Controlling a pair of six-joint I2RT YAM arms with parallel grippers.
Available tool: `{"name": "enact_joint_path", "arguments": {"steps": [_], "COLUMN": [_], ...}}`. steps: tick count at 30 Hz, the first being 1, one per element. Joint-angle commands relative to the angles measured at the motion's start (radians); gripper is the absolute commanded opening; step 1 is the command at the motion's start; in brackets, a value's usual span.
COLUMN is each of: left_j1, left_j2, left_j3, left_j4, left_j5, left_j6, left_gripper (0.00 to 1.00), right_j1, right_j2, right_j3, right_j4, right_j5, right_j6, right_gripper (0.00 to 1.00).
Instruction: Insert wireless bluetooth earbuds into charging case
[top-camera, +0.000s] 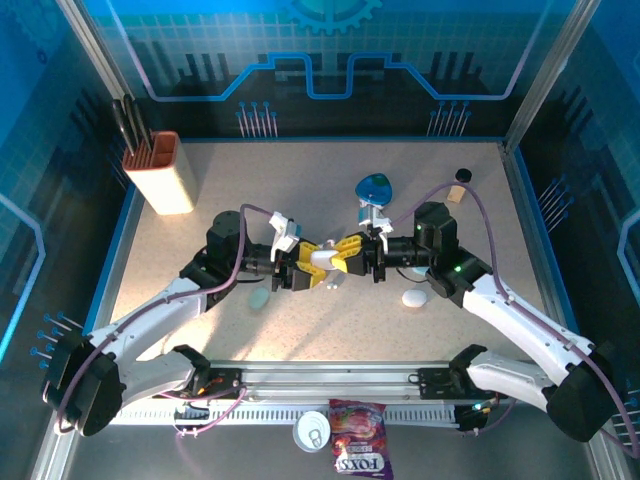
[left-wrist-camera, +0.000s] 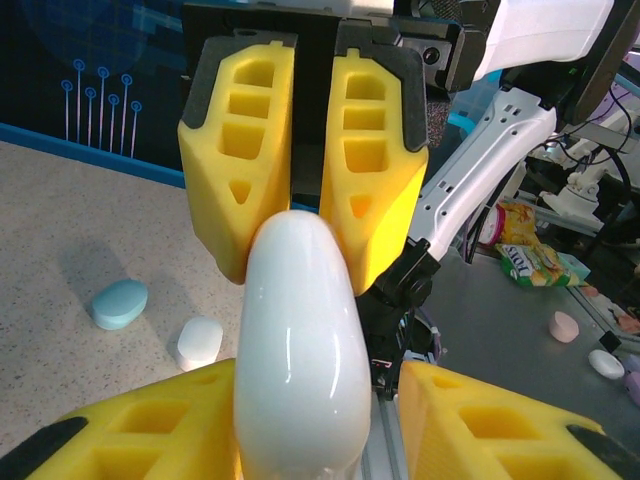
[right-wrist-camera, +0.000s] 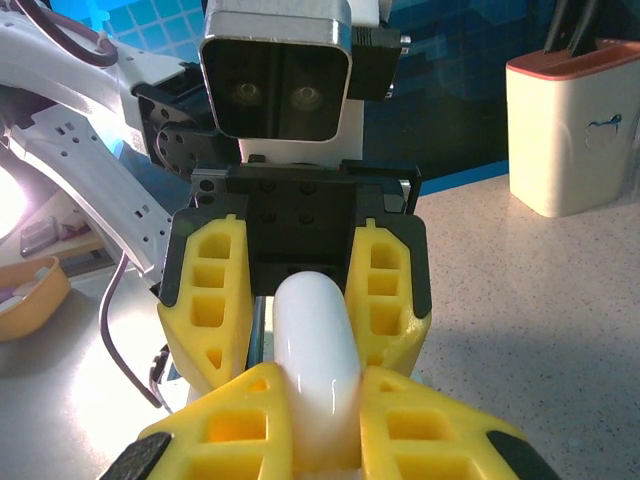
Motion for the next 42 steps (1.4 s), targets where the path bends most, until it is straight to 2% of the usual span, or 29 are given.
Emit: {"name": "enact_joint_path", "arguments": {"steps": [1, 13, 15, 19, 23, 26, 31, 34, 36, 39, 42], "left_j1": [0.002, 0.003, 0.003, 0.003, 0.004, 0.003, 0.003, 0.003, 0.003, 0.004, 0.005], "left_j2": [0.016, 0.028, 0.026, 0.014, -0.008, -0.015, -0.009, -0.009, -0.008, -0.015, -0.035], "left_j3": [-0.004, -0.004, -0.002, 0.008, 0.032, 0.027, -0.017, -0.009, -0.01, -0.031, -0.051], "left_j4": [0.02, 0.052, 0.046, -0.054, -0.208, -0.259, -0.236, -0.247, -0.233, -0.152, -0.088], "left_j5": [0.01, 0.009, 0.0, 0.0, -0.026, -0.055, -0.109, -0.164, -0.178, -0.189, -0.218], "left_j6": [0.024, 0.011, 0.023, 0.128, 0.268, 0.322, 0.335, 0.306, 0.293, 0.229, 0.185], "left_gripper": [0.43, 0.14, 0.1, 0.08, 0.06, 0.06, 0.05, 0.04, 0.0, 0.0, 0.0], "right_j1": [0.008, 0.003, 0.003, 0.011, 0.018, 0.014, -0.003, -0.031, -0.067, -0.115, -0.126], "right_j2": [-0.021, -0.01, -0.008, 0.019, 0.039, 0.041, 0.054, 0.065, 0.084, 0.131, 0.197], "right_j3": [-0.013, -0.017, -0.01, 0.019, 0.046, 0.046, 0.052, 0.05, 0.04, 0.029, 0.061], "right_j4": [0.065, 0.039, 0.015, -0.045, -0.045, -0.005, -0.008, -0.017, -0.014, -0.026, -0.111], "right_j5": [0.002, 0.028, 0.061, 0.199, 0.339, 0.367, 0.368, 0.429, 0.478, 0.521, 0.56], "right_j6": [0.014, 0.011, 0.001, -0.011, 0.033, 0.08, 0.122, 0.214, 0.292, 0.421, 0.449], "right_gripper": [0.12, 0.14, 0.22, 0.51, 0.6, 0.64, 0.69, 0.69, 0.68, 0.67, 0.68]}}
